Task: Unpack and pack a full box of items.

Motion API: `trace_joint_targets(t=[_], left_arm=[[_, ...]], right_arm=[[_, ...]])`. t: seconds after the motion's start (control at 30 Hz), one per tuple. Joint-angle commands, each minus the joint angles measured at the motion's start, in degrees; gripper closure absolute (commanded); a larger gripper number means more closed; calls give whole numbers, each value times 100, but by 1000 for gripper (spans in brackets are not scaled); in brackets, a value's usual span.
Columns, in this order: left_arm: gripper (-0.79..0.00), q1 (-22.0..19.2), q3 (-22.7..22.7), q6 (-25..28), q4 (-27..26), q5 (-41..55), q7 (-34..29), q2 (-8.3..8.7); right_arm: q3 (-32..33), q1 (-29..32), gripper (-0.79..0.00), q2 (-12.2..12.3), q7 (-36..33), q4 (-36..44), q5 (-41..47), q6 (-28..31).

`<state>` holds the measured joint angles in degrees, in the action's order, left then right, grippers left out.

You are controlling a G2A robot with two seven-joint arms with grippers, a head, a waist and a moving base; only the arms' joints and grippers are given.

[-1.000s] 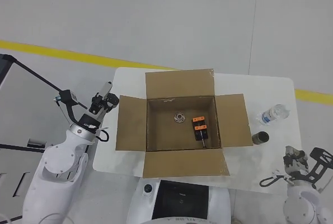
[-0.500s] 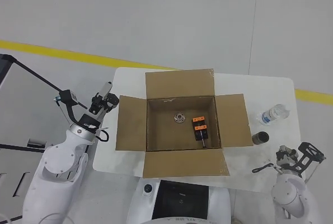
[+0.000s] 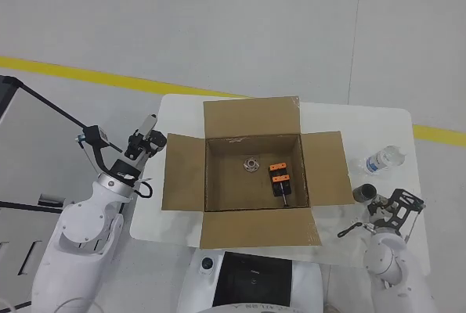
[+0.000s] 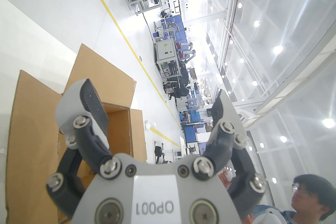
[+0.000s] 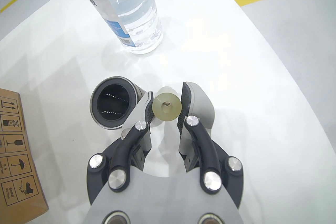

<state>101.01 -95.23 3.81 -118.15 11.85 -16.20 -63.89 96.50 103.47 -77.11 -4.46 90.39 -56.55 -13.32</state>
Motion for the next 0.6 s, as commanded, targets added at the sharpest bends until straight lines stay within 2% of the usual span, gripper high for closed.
trace_joint_targets(t=[0.0,0.23,0.57], left_arm=[[-785,0,0,0,0,0,1,0],[-785,0,0,0,0,0,1,0],[-785,0,0,0,0,0,1,0]], right_arm=[[48,60,0,2,2,34,115,144],[193,199,0,17,-15,56,259,438],[14,-183,0,9,0,-472,21,352]])
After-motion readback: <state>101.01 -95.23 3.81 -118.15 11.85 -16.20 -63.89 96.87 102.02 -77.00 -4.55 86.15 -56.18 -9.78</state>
